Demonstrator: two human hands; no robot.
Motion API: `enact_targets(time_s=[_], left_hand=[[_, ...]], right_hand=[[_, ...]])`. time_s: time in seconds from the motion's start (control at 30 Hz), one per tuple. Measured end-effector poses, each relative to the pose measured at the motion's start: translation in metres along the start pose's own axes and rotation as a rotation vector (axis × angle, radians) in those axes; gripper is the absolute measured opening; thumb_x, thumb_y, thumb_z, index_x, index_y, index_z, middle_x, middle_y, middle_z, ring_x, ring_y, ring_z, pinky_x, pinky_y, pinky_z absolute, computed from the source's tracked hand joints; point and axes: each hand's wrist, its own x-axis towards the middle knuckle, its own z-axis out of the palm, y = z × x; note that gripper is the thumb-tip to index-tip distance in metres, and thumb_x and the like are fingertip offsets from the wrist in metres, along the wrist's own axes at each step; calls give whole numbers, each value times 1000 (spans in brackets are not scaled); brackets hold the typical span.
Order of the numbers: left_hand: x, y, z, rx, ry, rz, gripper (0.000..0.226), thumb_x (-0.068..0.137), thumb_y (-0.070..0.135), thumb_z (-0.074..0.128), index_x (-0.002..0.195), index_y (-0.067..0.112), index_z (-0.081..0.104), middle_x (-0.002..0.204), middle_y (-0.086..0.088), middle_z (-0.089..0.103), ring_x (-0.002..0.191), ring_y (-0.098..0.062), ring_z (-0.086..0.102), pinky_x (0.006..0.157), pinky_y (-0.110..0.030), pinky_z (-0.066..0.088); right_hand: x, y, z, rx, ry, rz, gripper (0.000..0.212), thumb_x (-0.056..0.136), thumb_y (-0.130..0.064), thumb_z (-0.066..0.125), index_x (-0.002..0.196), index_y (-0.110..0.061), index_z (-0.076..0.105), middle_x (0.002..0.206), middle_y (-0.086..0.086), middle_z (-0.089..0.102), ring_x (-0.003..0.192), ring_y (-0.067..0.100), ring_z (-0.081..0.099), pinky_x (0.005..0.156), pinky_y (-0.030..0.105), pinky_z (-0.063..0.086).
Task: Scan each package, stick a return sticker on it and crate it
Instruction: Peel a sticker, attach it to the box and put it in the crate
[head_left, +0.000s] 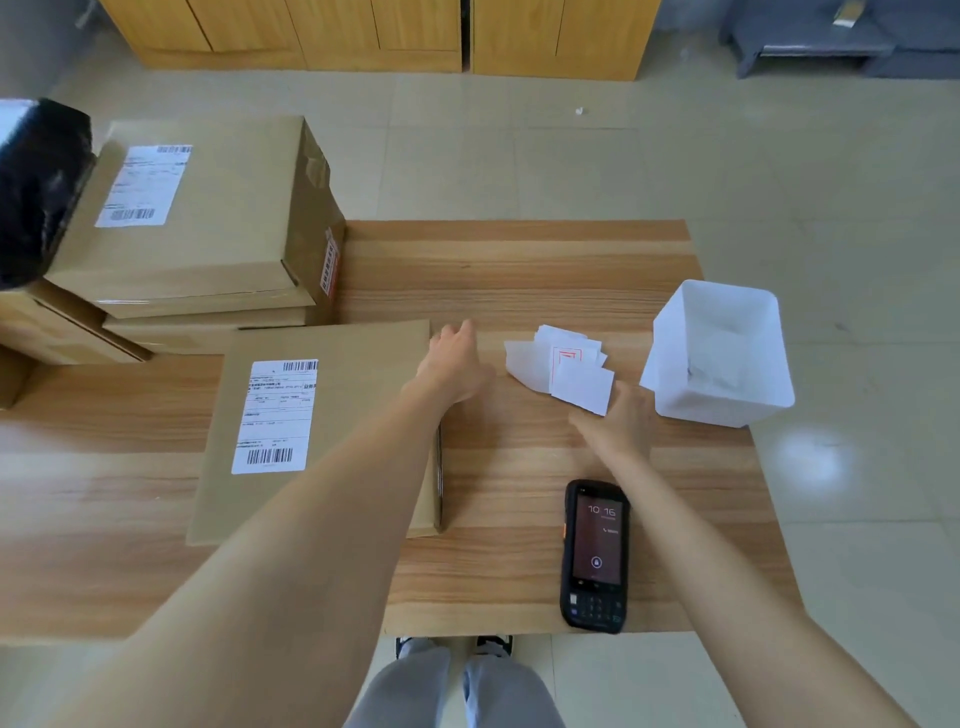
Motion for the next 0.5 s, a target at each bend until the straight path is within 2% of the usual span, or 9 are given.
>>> enact_targets(time_s=[0.07,0.17,0.33,0.5], left_hand=[[7,0,4,-8,-16,9,64,89,18,57,143,6,26,142,-16,34,133,-32,31,103,-40,35],[17,0,11,-18,-46,10,70,89,20,57,148,9,20,144,-17,31,134,-34,30,106,-41,34],[30,-2,21,-25,-64,21,67,92,24,55,148,10,21,142,-19,34,132,-36,34,108,-41,31],[38,-1,29,-23,-92,22,63,94,22,51,148,9,20,143,-20,32,127,-36,40,107,-40,33]], right_hand=[[17,-5,4,-67,-27,-17,73,56,-42,68,119,-11,52,113,11,59,116,33,50,89,42,48],[31,-9,7,-131,-39,-38,68,73,-29,72,131,-11,42,129,13,50,124,33,41,96,39,39],[47,-3,15,-148,-35,-18,83,78,-27,74,144,-9,27,141,17,38,134,32,28,100,38,33],[55,1,19,-293,-3,-16,77,77,-26,75,138,-5,32,137,22,40,128,36,34,97,37,33]])
